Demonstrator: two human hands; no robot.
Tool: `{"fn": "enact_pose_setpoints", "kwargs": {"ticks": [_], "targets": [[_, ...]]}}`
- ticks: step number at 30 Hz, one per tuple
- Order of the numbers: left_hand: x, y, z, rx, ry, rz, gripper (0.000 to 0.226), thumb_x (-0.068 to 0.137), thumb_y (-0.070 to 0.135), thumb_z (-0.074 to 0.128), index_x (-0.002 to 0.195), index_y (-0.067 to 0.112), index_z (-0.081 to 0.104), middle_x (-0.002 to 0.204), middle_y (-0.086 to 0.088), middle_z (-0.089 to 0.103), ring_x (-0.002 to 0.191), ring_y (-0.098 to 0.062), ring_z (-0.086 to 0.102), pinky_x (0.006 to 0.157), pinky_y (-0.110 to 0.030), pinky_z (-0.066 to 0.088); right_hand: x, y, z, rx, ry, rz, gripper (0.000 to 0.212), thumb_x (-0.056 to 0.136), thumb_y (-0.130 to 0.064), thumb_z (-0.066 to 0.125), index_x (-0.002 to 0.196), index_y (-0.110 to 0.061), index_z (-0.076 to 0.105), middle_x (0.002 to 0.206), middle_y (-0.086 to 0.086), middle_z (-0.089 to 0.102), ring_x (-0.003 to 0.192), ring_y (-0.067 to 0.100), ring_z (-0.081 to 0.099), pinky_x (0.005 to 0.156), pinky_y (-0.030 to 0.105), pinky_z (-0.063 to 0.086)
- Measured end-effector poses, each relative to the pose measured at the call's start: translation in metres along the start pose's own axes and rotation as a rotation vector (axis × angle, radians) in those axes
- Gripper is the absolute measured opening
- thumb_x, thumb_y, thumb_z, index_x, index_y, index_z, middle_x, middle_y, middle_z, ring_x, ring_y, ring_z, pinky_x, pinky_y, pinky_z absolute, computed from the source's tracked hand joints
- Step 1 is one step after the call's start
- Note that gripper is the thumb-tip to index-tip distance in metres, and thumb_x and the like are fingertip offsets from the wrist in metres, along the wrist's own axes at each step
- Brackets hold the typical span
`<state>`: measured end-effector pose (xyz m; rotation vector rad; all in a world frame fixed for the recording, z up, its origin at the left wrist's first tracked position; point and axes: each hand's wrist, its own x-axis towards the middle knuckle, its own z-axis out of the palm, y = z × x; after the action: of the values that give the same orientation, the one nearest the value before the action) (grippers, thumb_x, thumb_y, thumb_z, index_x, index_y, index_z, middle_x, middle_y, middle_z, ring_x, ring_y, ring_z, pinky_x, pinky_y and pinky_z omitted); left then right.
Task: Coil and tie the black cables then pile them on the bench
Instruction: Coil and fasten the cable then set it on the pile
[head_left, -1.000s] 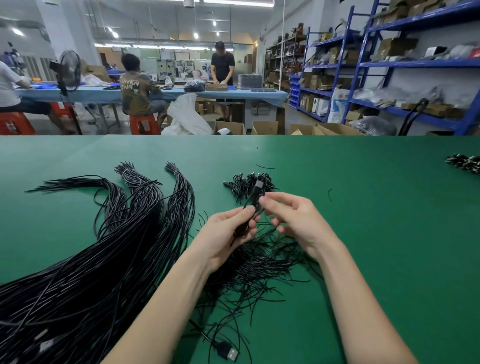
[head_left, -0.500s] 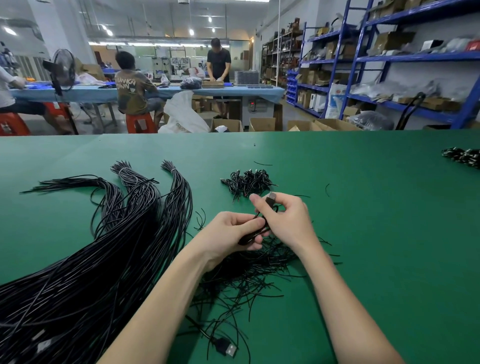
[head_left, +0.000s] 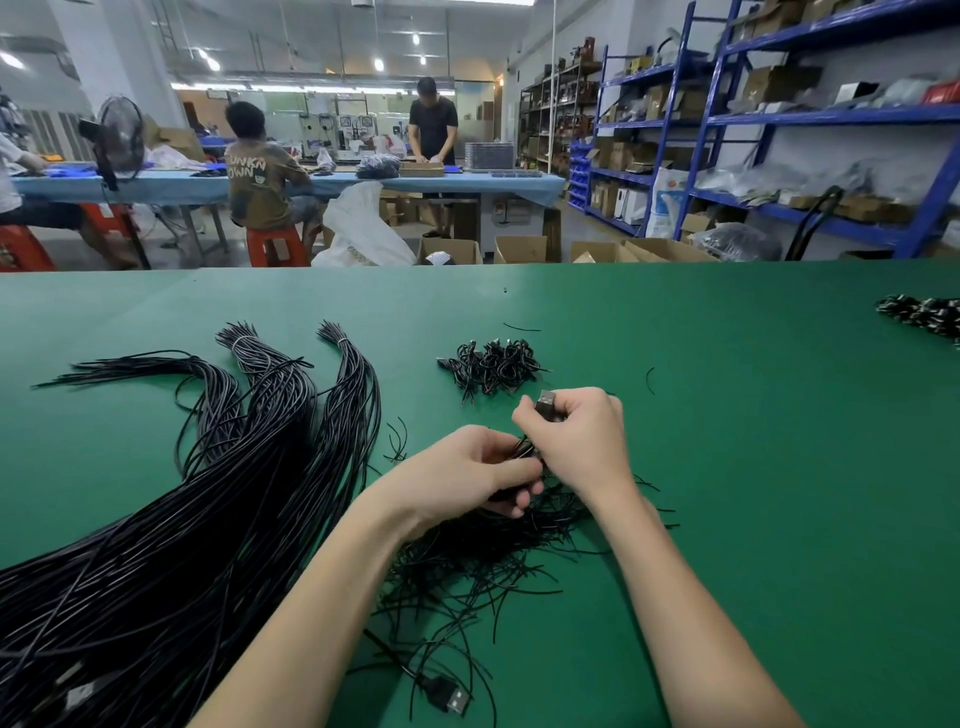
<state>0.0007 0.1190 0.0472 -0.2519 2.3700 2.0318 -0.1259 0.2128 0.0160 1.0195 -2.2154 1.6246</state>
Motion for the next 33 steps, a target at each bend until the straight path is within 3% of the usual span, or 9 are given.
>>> {"fn": "enact_pose_setpoints", "kwargs": {"ticks": [5,8,12,17,22,24,29,31,33], "targets": [[-0.001,0.002,0.004,0.725,0.123,0.115,0.022,0.099,0.028,0.059,0.085,0.011,0.059,0.074,0.004,0.068,0.059,-0.004,0.056,0.064,-0.021,0.048,0.004,0.004,-0.003,-0.079,-0.041,0.104,0.040,0.077,-0.031,0.064,0.045,-0.019,0.043,0.041,-0.006,0.022,0.045,0.013,0.022,0.042,0.024,0.023],[0.001,0.001,0.008,0.909,0.149,0.156,0.025,0.101,0.032,0.055,0.087,0.012,0.056,0.078,0.001,0.068,0.065,-0.012,0.057,0.063,-0.026,0.043,0.004,0.006,-0.005,-0.089,-0.061,0.147,0.044,0.079,-0.027,0.065,0.044,-0.018,0.041,0.041,-0.008,0.022,0.045,0.013,0.022,0.041,0.024,0.022],[0.004,0.000,0.009,0.699,0.153,0.138,0.032,0.106,0.020,0.041,0.090,0.001,0.061,0.081,-0.001,0.074,0.068,-0.015,0.069,0.074,-0.026,0.054,0.005,0.003,-0.005,-0.075,-0.043,0.108,0.044,0.082,-0.027,0.067,0.045,-0.020,0.043,0.041,-0.007,0.023,0.045,0.012,0.022,0.042,0.023,0.023],[0.003,-0.004,0.007,0.272,0.030,0.092,0.036,0.109,0.015,0.035,0.095,-0.005,0.061,0.075,-0.004,0.060,0.064,-0.016,0.056,0.068,-0.027,0.053,0.001,0.000,-0.007,0.036,-0.043,0.045,0.049,0.085,-0.027,0.069,0.045,-0.018,0.041,0.040,-0.010,0.024,0.039,0.009,0.024,0.041,0.017,0.023],[-0.001,-0.005,0.008,-0.162,-0.145,0.055,0.028,0.109,0.019,0.038,0.100,0.002,0.057,0.074,-0.001,0.050,0.062,-0.011,0.050,0.066,-0.023,0.049,0.000,0.001,-0.010,0.271,-0.090,0.052,0.057,0.081,-0.044,0.067,0.051,-0.008,0.035,0.048,0.004,0.031,0.045,0.020,0.034,0.043,0.043,0.030],[0.000,-0.008,0.007,-0.234,-0.161,0.033,0.024,0.108,0.019,0.040,0.102,0.002,0.056,0.074,0.000,0.046,0.062,-0.010,0.047,0.066,-0.022,0.047,-0.001,0.001,-0.009,0.283,-0.088,0.057,0.057,0.080,-0.048,0.066,0.050,-0.010,0.035,0.048,0.004,0.030,0.044,0.019,0.033,0.041,0.042,0.031],[0.006,-0.015,0.004,-0.270,-0.109,0.024,0.023,0.106,0.020,0.046,0.102,0.003,0.061,0.073,0.003,0.046,0.065,-0.009,0.047,0.069,-0.022,0.048,0.002,0.004,-0.006,0.304,-0.136,0.120,0.064,0.080,-0.063,0.069,0.051,-0.010,0.045,0.046,0.010,0.043,0.033,0.022,0.049,0.041,0.033,0.039],[0.010,-0.018,0.002,-0.316,-0.043,0.011,0.023,0.106,0.019,0.047,0.101,0.004,0.063,0.071,0.003,0.048,0.064,-0.009,0.047,0.067,-0.022,0.048,0.006,0.005,-0.011,0.268,-0.207,0.223,0.075,0.079,-0.082,0.058,0.064,-0.008,0.060,0.053,0.013,0.057,0.042,0.021,0.054,0.050,0.030,0.042],[0.014,-0.023,-0.003,-0.394,0.090,-0.018,0.022,0.106,0.018,0.047,0.102,0.003,0.063,0.069,0.003,0.050,0.062,-0.009,0.048,0.066,-0.023,0.047,0.009,0.007,-0.022,0.184,-0.271,0.306,0.072,0.088,-0.083,0.042,0.081,-0.017,0.071,0.065,-0.001,0.071,0.048,0.014,0.057,0.052,0.023,0.043]]}}
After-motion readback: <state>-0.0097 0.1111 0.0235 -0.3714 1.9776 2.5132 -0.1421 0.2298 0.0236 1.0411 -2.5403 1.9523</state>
